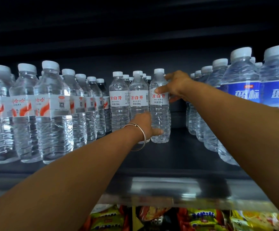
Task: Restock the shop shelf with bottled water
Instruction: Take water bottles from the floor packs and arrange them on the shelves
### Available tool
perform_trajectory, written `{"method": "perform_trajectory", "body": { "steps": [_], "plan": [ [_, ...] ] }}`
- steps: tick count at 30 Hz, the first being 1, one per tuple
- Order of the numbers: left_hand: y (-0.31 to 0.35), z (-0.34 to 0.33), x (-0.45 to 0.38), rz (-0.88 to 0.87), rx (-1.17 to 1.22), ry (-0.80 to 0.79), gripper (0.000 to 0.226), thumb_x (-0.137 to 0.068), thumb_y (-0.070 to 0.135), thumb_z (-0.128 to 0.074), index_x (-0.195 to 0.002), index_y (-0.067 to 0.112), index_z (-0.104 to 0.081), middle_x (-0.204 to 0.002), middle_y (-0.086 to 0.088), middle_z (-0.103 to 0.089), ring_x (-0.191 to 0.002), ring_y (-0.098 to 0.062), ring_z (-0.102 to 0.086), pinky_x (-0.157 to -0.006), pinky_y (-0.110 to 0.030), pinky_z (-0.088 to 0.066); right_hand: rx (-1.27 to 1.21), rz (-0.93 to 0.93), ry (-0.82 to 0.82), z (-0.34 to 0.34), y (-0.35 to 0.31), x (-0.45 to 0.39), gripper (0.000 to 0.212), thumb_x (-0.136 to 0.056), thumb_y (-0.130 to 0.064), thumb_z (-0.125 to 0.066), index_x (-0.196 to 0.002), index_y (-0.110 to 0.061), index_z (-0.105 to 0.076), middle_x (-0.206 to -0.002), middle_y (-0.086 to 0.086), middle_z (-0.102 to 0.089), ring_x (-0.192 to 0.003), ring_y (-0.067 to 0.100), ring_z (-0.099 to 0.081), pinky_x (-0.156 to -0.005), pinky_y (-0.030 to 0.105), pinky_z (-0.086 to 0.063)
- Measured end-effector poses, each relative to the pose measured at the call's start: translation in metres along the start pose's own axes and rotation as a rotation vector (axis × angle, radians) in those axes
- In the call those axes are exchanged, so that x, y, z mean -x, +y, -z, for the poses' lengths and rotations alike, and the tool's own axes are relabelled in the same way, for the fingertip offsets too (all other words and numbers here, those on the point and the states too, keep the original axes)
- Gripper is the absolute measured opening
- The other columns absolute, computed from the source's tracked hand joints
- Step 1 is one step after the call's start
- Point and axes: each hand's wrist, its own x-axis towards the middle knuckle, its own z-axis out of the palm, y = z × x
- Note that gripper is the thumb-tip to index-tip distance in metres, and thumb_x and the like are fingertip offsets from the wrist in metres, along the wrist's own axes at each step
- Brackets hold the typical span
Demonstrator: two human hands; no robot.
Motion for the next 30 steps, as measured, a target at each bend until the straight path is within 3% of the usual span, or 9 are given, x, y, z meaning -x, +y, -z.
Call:
{"method": "perform_trajectory", "body": {
  "steps": [7,9,11,14,19,23,27,30],
  "plan": [
    [0.002,0.007,0.015,-0.048,0.052,0.020,0.050,-0.085,0.039,-0.062,-0.119,0.004,-0.048,-0.118,-0.012,-0.057,-0.108,-0.028,-0.054,-0.081,-0.029,-0.041,0.008,0.026,0.093,-0.004,0.004,0.014,0.065,-0.073,-0.023,-0.079,-0.127,-0.002,-0.049,-0.120,0.014,-0.060,-0.100,0.029,-0.064,-0.085,0.042,-0.055],
    [0.002,0.009,0.022,-0.064,0.078,0.049,0.044,-0.086,0.037,-0.062,-0.114,0.005,-0.050,-0.115,-0.012,-0.059,-0.107,-0.029,-0.055,-0.082,-0.030,-0.042,0.066,0.054,0.108,-0.003,0.003,0.023,0.068,-0.076,-0.026,-0.077,-0.132,-0.006,-0.046,-0.124,0.006,-0.058,-0.108,0.023,-0.060,-0.092,0.030,-0.049],
    [0.002,0.011,0.032,-0.093,0.117,0.093,0.037,-0.085,0.035,-0.063,-0.106,0.008,-0.051,-0.111,-0.013,-0.059,-0.104,-0.030,-0.056,-0.084,-0.034,-0.043,0.164,0.092,0.120,-0.002,0.001,0.040,0.066,-0.081,-0.027,-0.071,-0.138,-0.010,-0.041,-0.125,-0.001,-0.054,-0.115,0.017,-0.053,-0.084,0.017,-0.038],
    [0.003,0.020,0.056,-0.150,0.119,0.141,0.039,-0.086,0.035,-0.062,-0.110,0.007,-0.051,-0.116,-0.012,-0.055,-0.108,-0.030,-0.052,-0.094,-0.040,-0.043,0.332,0.148,0.120,-0.003,-0.003,0.072,0.069,-0.088,-0.030,-0.064,-0.146,-0.015,-0.031,-0.140,0.008,-0.047,-0.124,0.021,-0.048,-0.086,0.019,-0.035],
    [0.006,0.033,0.107,-0.184,0.037,0.223,0.042,-0.085,0.041,-0.059,-0.115,0.012,-0.050,-0.125,-0.008,-0.050,-0.117,-0.028,-0.045,-0.100,-0.042,-0.037,0.497,0.138,0.077,-0.003,-0.014,0.131,0.064,-0.094,-0.023,-0.055,-0.149,-0.021,-0.022,-0.142,0.011,-0.045,-0.126,0.026,-0.046,-0.094,0.025,-0.038],
    [0.000,0.036,0.153,-0.235,0.070,0.183,0.047,-0.084,0.041,-0.061,-0.120,0.014,-0.048,-0.130,-0.007,-0.047,-0.123,-0.027,-0.041,-0.102,-0.041,-0.034,0.605,0.168,0.087,-0.006,-0.020,0.181,0.060,-0.093,-0.022,-0.057,-0.146,-0.017,-0.030,-0.141,0.012,-0.047,-0.129,0.026,-0.043,-0.097,0.024,-0.031],
    [-0.006,0.020,0.205,-0.315,0.099,0.133,0.049,-0.082,0.037,-0.064,-0.121,0.014,-0.047,-0.129,-0.007,-0.046,-0.123,-0.027,-0.039,-0.101,-0.041,-0.034,0.747,0.222,0.099,-0.022,0.001,0.243,0.069,-0.090,-0.023,-0.060,-0.148,-0.017,-0.023,-0.148,0.012,-0.038,-0.134,0.030,-0.036,-0.107,0.036,-0.031],
    [-0.010,-0.009,0.242,-0.340,0.092,0.088,0.054,-0.079,0.037,-0.067,-0.124,0.017,-0.045,-0.129,-0.005,-0.045,-0.124,-0.025,-0.039,-0.097,-0.038,-0.032,0.857,0.277,0.028,-0.039,0.034,0.295,0.070,-0.086,-0.021,-0.063,-0.147,-0.014,-0.028,-0.148,0.012,-0.037,-0.131,0.032,-0.037,-0.106,0.039,-0.033]
  ]
}}
